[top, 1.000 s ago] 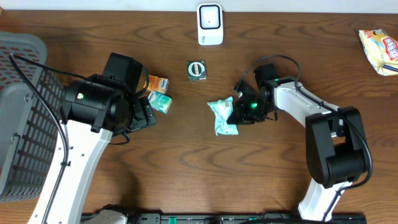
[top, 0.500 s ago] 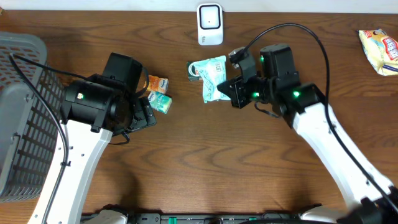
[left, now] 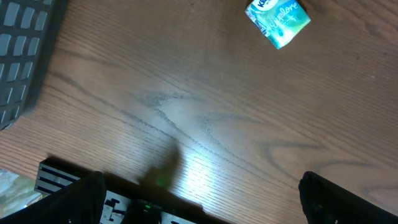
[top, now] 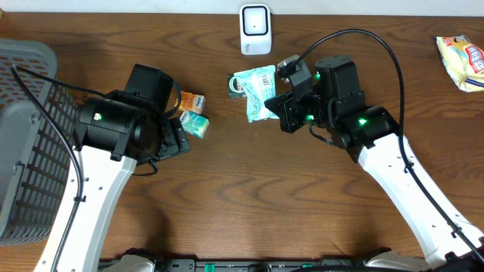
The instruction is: Scan the item barcode
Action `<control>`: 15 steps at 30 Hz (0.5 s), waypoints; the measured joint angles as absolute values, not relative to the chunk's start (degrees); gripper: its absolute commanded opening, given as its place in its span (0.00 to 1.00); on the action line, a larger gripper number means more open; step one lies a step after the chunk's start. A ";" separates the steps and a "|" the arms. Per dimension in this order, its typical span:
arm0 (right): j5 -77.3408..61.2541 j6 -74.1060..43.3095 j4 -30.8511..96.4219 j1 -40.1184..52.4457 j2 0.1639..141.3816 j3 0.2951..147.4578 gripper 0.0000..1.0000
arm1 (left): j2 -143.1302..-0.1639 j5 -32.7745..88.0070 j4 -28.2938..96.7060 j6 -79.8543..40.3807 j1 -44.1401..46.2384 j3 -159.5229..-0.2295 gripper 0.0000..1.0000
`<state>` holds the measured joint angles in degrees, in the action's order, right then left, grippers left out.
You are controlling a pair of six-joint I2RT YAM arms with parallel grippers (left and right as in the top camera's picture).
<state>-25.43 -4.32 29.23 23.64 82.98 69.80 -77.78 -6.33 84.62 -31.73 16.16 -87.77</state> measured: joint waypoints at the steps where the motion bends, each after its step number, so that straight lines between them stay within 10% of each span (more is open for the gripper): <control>1: -25.43 -4.32 29.26 23.64 82.98 69.80 0.01 | -77.78 -6.33 84.62 -31.73 16.16 -87.77 0.98; 15: -25.41 -4.32 29.56 23.66 82.98 69.80 0.01 | -77.78 -6.33 84.62 -31.73 16.16 -87.77 0.98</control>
